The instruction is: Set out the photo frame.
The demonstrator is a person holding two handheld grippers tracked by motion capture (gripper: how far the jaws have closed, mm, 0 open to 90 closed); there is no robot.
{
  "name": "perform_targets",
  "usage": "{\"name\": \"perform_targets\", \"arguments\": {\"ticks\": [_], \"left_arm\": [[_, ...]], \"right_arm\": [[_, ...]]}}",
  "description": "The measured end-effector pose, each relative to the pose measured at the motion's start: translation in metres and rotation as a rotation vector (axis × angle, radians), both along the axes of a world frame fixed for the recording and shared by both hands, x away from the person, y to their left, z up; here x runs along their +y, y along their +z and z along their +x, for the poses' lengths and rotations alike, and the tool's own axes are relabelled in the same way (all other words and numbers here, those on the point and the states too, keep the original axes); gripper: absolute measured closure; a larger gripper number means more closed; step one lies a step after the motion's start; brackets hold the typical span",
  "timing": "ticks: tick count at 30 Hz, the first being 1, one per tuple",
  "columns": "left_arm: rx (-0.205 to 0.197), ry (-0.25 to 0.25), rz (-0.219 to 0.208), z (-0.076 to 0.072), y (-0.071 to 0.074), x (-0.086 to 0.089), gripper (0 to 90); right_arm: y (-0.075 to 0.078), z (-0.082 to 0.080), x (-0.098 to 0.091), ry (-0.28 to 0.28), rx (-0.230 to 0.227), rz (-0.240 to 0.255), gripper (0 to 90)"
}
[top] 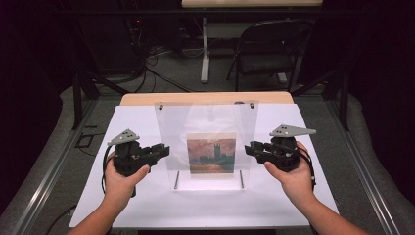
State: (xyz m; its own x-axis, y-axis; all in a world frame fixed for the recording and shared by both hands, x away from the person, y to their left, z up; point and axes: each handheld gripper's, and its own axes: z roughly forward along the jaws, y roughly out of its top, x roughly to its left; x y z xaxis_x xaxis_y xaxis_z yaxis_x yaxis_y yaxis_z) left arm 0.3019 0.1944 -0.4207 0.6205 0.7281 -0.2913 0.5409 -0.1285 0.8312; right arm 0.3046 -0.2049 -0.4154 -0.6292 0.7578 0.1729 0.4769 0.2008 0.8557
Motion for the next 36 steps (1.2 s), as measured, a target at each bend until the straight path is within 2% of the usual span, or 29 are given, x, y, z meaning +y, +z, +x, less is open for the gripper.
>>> {"name": "perform_targets", "arguments": {"ticks": [4, 11, 15, 17, 22, 24, 26, 33, 36], "left_arm": [[-0.008, 0.005, 0.007, -0.002, 0.0, 0.0, 70.1], [0.007, 0.004, -0.007, 0.0, -0.004, 0.002, 69.6], [-0.006, 0.011, -0.003, -0.002, -0.004, 0.005, 66.1], [-0.016, 0.024, -0.003, -0.004, -0.004, 0.007, 64.0], [-0.033, 0.061, -0.007, -0.01, -0.003, 0.015, 55.3], [-0.058, 0.08, -0.003, -0.013, -0.004, 0.019, 51.0], [-0.064, 0.103, 0.003, -0.017, -0.007, 0.026, 47.6], [-0.055, 0.198, -0.013, -0.033, -0.023, 0.058, 42.0], [-0.02, 0.241, -0.045, -0.042, -0.034, 0.071, 40.7]], "right_arm": [[-0.001, -0.003, 0.001, 0.001, -0.029, -0.014, 68.0], [-0.003, -0.001, 0.0, 0.005, -0.02, 0.002, 68.0], [-0.006, 0.0, -0.002, 0.006, -0.014, 0.022, 67.7], [-0.007, 0.0, -0.002, 0.01, -0.009, 0.014, 66.5], [-0.012, -0.002, -0.002, 0.02, 0.007, 0.011, 55.9], [-0.014, -0.004, -0.004, 0.007, -0.007, 0.023, 50.2], [-0.016, -0.008, -0.007, -0.007, -0.018, 0.022, 45.6], [-0.024, -0.027, -0.028, -0.081, -0.073, 0.023, 38.2], [-0.032, -0.036, -0.039, -0.115, -0.074, 0.022, 37.2]]}}
